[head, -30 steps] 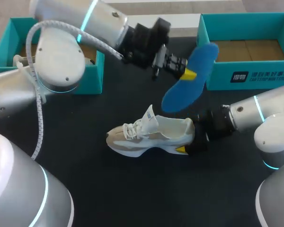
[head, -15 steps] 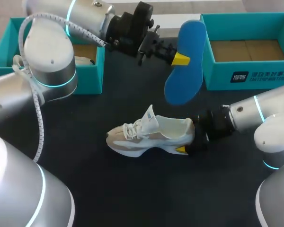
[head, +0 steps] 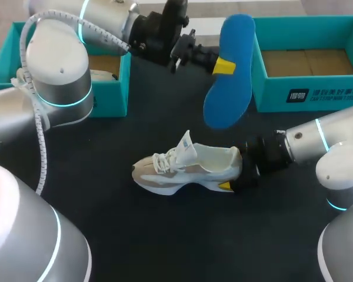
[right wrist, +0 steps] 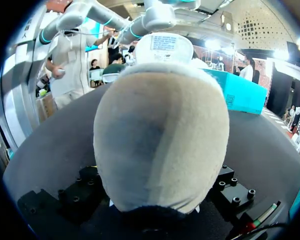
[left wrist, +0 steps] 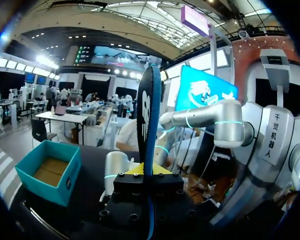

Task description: Take the shoe out of the shoebox, open the shoe tongue, remove and reinsert the insole, then place the shoe into the shoebox

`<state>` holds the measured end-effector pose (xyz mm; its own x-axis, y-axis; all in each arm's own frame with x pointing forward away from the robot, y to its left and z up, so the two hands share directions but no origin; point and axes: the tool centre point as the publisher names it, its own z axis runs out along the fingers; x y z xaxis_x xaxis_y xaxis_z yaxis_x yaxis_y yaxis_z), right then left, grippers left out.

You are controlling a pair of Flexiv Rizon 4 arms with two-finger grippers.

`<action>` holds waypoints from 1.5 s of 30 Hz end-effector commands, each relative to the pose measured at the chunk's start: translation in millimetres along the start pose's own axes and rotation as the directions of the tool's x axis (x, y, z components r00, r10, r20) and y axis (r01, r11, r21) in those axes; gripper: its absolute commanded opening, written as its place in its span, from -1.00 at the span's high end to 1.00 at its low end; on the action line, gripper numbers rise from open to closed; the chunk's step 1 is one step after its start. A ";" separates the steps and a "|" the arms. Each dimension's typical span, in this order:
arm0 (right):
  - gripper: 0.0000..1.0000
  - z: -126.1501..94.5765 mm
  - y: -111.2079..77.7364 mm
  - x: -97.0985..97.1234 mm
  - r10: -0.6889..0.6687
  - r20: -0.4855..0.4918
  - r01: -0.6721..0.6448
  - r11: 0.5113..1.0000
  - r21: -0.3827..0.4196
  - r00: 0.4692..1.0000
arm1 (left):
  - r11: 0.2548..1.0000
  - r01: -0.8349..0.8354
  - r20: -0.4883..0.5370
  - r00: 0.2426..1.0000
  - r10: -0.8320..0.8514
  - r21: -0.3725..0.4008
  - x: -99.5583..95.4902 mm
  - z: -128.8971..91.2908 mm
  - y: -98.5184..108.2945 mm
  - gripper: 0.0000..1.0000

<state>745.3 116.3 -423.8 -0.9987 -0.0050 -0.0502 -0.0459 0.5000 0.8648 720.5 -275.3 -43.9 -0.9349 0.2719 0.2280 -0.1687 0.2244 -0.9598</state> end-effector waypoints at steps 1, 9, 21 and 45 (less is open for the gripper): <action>1.00 4.0 -1.8 1.6 0.000 0.001 0.000 1.000 0.003 1.000 | 0.996 0.090 0.027 0.996 -0.090 -0.003 14.0 2.1 -12.1 1.00; 1.00 4.0 -1.8 1.6 0.000 0.001 0.000 1.000 0.003 1.000 | 0.935 0.344 -0.004 0.939 -0.345 0.091 26.4 -0.7 -30.1 1.00; 1.00 4.0 -1.8 1.6 0.000 0.001 0.000 1.000 0.003 1.000 | 0.768 0.635 -0.057 0.772 -0.633 0.083 64.7 9.1 -40.1 1.00; 1.00 4.0 -1.8 1.6 0.000 0.001 0.000 1.000 0.003 1.000 | 0.712 0.697 -0.091 0.717 -0.691 0.091 137.1 21.5 -39.6 1.00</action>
<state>745.3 116.3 -423.9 -0.9987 -0.0050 -0.0501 -0.0459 0.5000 0.8648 605.7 -273.1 26.4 -0.5264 0.1200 0.8417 -0.7850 0.3118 -0.5353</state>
